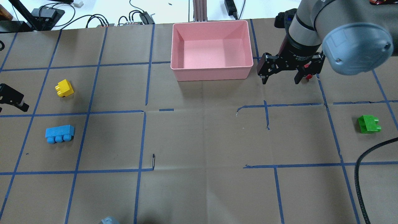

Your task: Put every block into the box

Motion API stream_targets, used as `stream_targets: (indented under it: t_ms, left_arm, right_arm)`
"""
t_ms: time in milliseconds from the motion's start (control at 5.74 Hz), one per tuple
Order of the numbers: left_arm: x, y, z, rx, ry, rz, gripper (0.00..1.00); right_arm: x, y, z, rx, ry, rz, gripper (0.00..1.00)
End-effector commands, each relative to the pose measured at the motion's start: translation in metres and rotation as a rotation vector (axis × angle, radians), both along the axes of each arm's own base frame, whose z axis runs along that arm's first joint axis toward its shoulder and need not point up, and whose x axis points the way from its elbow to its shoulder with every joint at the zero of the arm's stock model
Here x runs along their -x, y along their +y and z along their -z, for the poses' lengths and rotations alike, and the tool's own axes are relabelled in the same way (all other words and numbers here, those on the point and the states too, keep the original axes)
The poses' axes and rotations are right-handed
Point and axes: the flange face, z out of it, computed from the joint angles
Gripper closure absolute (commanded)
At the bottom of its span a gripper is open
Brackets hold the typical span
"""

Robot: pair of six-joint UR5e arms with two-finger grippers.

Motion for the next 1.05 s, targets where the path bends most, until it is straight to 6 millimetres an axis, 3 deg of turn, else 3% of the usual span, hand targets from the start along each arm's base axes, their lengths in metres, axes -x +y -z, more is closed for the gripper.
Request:
stream_targets:
  t_ms: [0, 174, 523, 697, 871]
  left_arm:
    - [-0.001, 0.006, 0.006, 0.014, 0.029, 0.259, 0.01]
    - [0.005, 0.011, 0.009, 0.033, 0.056, 0.510, 0.01]
    - [0.009, 0.016, 0.019, 0.076, 0.117, 0.994, 0.01]
    - [0.008, 0.015, 0.020, 0.094, 0.120, 1.134, 0.01]
    - [0.007, 0.013, 0.037, 0.107, 0.098, 1.186, 0.01]
  right_arm:
    - [0.092, -0.019, -0.009, 0.091, 0.024, -0.101, 0.00]
    - [0.173, -0.018, -0.003, 0.071, 0.026, -0.077, 0.00]
    - [0.303, 0.009, 0.002, 0.060, 0.037, -0.216, 0.00]
    - [0.339, 0.027, 0.038, 0.008, -0.020, -0.157, 0.00]
    - [0.352, 0.032, 0.075, -0.004, -0.039, -0.130, 0.01]
